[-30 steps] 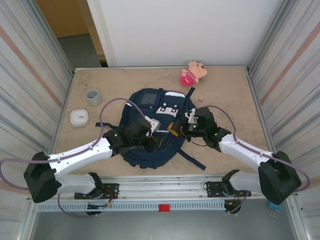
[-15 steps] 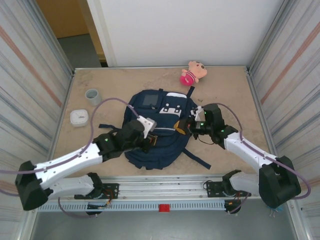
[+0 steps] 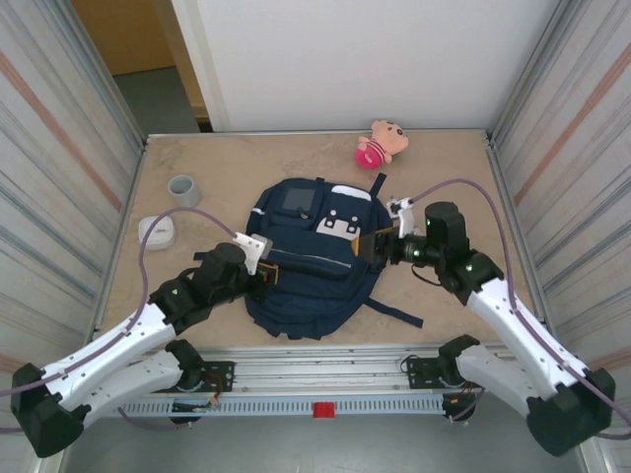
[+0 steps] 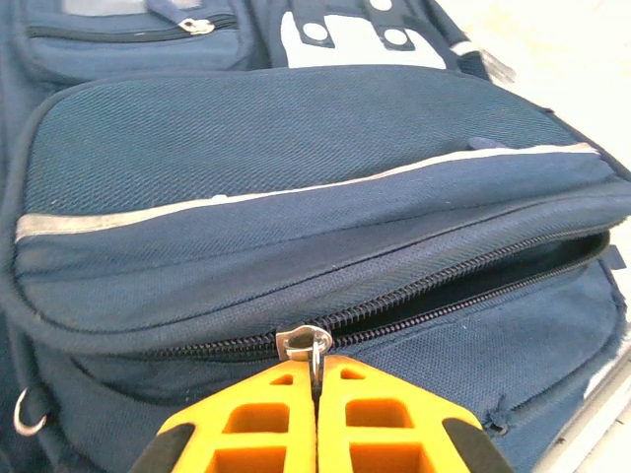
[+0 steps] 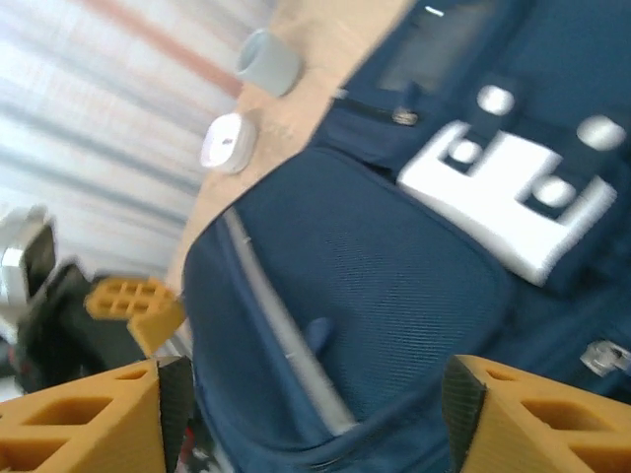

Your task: Pack books, pencil case, and school supplies into a backpack

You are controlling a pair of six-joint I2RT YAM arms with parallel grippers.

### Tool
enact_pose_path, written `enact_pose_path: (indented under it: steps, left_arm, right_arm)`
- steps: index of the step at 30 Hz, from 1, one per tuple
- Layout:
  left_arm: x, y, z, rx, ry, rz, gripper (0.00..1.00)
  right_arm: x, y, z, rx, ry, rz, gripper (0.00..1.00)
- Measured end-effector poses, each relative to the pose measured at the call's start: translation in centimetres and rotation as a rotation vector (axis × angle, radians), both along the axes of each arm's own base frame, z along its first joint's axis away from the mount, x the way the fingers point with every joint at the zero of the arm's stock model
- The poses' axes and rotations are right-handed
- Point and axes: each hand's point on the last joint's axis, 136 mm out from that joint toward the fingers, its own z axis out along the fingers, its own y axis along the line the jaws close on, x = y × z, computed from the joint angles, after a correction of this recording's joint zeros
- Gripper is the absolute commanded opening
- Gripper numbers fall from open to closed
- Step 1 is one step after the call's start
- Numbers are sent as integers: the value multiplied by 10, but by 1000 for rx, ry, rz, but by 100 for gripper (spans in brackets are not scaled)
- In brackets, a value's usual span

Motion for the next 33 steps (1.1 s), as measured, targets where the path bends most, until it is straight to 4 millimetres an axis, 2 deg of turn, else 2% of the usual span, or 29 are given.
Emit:
enact_pose_path:
  steps: [2,4,6,9,11,13,14,16,17,18,21,26,30,31,33]
  left_arm:
    - [-2,-7,0,-14,8,-34,0]
    - [-4,-13,1,-29,20,-63,0]
    - [-7,-18,3,-46,28,-85,0]
    - [-9,-22,5,-66,32,-108,0]
    - [-10,-24,7,-78,34,-118,0]
    - [-11,-25,8,-82,35,-124,0]
    - [-12,-25,8,-83,36,-125,0]
    - [-11,-24,8,-80,34,-121,0]
    - [-10,-23,7,-74,31,-112,0]
    - [-8,-21,8,-67,27,-99,0]
    - [-2,-11,9,-31,23,-42,0]
    - [19,22,9,-2,24,108,0]
    - [31,28,12,-73,24,126,0]
    - [32,27,12,-94,27,117,1]
    - [35,25,11,-113,35,103,13]
  right_arm:
    - [-19,21,7,-60,-167,124,68]
    - [-33,41,2,-122,-281,234,67]
    - [-39,59,-16,-198,-338,328,66]
    - [-33,79,-51,-311,-350,420,63]
    - [-28,86,-67,-357,-349,456,58]
    - [-22,92,-76,-389,-361,480,44]
    - [-19,95,-78,-400,-376,494,30]
    - [-14,101,-76,-409,-402,512,8]
    - [-14,102,-75,-410,-417,523,1]
    - [-14,103,-73,-408,-429,534,0]
    - [-13,98,-68,-384,-452,557,0]
    - [-9,72,-46,-322,-488,568,0]
    - [-14,62,-30,-268,-558,603,0]
    - [-14,62,-30,-261,-568,614,0]
    - [-17,62,-32,-255,-570,633,0]
